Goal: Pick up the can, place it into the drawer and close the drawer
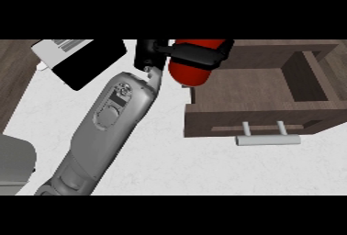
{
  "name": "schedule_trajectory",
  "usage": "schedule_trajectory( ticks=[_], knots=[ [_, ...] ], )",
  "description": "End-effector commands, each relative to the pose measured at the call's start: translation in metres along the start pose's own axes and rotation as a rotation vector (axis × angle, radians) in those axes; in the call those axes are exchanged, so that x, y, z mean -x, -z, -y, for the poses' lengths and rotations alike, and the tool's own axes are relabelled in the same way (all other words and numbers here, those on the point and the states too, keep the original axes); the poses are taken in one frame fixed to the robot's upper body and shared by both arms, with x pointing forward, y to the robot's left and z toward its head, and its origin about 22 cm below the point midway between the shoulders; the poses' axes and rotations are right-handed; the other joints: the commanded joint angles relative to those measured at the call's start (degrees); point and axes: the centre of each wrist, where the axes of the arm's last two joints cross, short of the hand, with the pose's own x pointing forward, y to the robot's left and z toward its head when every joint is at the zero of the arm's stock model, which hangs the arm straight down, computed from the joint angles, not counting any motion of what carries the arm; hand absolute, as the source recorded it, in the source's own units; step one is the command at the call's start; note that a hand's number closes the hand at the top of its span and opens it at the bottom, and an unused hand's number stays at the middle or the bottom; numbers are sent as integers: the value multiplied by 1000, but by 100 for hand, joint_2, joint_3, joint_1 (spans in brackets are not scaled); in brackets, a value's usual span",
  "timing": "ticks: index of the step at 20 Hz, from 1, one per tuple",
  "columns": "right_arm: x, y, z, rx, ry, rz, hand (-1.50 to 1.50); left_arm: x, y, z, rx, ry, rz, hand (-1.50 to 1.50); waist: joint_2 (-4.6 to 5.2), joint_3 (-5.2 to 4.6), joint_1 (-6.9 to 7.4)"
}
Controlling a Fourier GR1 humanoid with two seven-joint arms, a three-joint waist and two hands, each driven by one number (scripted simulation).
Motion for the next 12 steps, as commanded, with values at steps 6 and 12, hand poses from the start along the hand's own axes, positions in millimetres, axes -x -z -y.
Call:
schedule_trajectory(
  ticks=[6,12],
  knots=[
    [19,17,-13,-3,-12,-3,-150,-31,34,36,-4,37,-14,150,27,2,-36],
    [17,-2,-2,-3,-11,-2,-150,-36,46,50,1,73,-41,150,21,3,-92]
  ],
)
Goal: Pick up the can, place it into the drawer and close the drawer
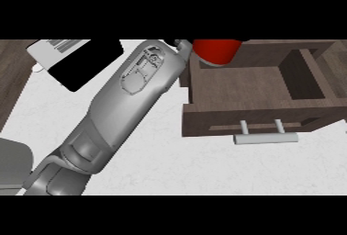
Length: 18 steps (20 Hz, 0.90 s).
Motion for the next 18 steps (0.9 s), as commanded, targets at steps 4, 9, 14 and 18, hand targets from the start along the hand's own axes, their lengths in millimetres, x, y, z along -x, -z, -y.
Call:
schedule_trajectory(
  ticks=[4,9,14,18],
  knots=[
    [-9,1,-9,-21,18,9,-150,0,13,14,-24,27,-14,150,23,1,-124],
    [6,0,2,5,2,7,-150,-17,21,19,0,63,-13,150,13,4,-50],
    [-3,22,-15,-23,12,19,-150,4,20,23,-24,93,-40,150,74,8,-275],
    [-4,12,-12,-21,14,21,-150,38,15,17,-20,139,-44,150,65,7,-273]
  ],
)
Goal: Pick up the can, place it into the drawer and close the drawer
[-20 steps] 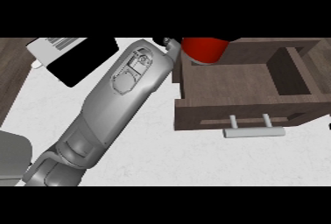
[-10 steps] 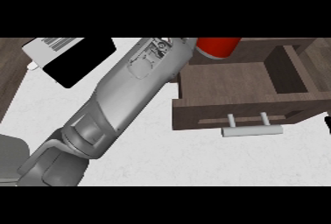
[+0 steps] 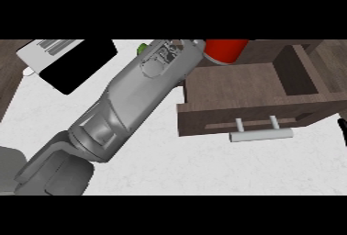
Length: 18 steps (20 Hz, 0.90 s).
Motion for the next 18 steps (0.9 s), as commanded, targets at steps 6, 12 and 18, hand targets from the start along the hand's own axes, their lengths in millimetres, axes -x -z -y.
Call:
schedule_trajectory(
  ticks=[6,12,18],
  knots=[
    [-3,10,-13,-24,1,17,-150,31,1,-2,-57,71,9,150,74,4,-172],
    [-3,23,-16,-9,16,27,-150,39,0,-1,-55,116,20,150,77,4,-204],
    [-5,21,-4,-32,-6,23,-150,44,1,-3,-100,162,31,-150,76,6,-239]
  ],
)
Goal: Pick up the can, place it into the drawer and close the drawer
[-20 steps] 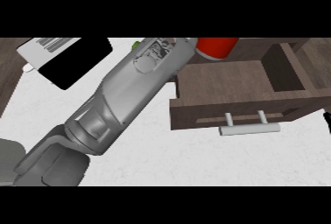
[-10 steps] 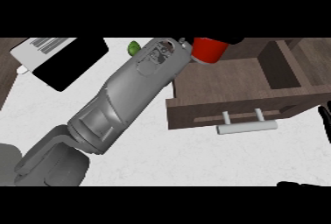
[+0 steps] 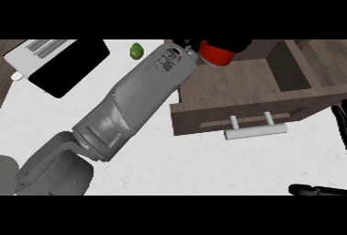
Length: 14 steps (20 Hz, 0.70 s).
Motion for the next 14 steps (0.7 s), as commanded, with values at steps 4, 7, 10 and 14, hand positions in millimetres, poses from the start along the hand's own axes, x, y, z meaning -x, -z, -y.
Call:
schedule_trajectory(
  ticks=[4,7,10,14],
  knots=[
    [4,0,2,-19,5,2,-150,15,-3,1,-58,10,-30,-150,15,4,-115],
    [-4,12,2,-17,-6,16,-150,26,-4,-1,-80,26,-17,-150,42,0,-88],
    [-8,1,-9,-33,4,13,-150,28,-2,-4,-101,25,-26,-150,38,-4,-115],
    [-11,10,1,-26,-4,34,-150,14,-1,-1,-119,-11,-43,-150,44,1,-149]
  ],
)
